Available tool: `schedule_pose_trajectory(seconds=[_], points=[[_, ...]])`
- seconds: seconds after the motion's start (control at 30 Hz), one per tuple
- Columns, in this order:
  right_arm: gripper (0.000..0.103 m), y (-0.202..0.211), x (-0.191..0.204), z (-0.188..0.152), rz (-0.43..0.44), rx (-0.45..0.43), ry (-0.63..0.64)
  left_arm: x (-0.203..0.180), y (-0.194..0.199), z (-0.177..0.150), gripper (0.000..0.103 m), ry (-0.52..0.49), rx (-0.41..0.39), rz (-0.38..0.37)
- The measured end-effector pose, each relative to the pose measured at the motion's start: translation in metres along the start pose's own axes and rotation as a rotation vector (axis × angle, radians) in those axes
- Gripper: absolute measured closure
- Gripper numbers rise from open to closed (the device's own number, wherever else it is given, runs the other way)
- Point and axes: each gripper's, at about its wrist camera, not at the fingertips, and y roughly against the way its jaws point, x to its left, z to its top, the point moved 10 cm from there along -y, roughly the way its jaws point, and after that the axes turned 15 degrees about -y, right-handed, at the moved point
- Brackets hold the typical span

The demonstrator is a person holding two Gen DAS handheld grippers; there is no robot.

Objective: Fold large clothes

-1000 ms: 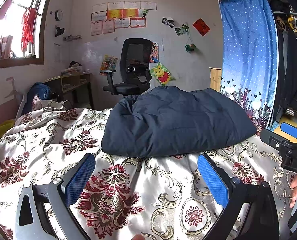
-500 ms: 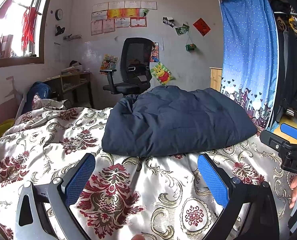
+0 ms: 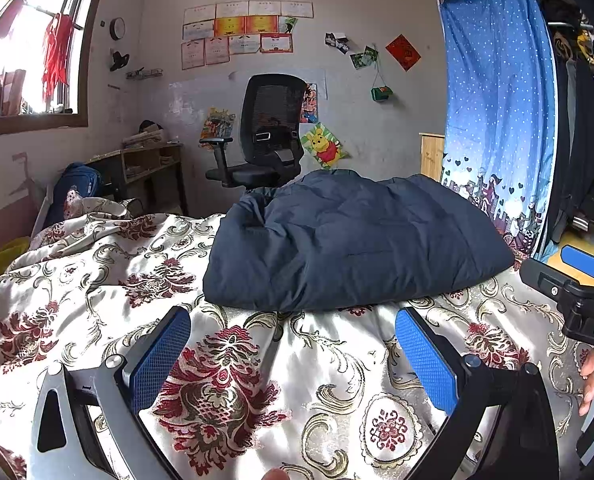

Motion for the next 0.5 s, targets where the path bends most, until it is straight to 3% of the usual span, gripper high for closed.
schedule_pose_trajectory(seconds=[0.5], points=[[0.001, 0.000, 0.000, 0.000, 0.001, 0.005, 0.006, 0.010, -0.002, -0.007, 0.000, 0.035, 0.029, 0.036]])
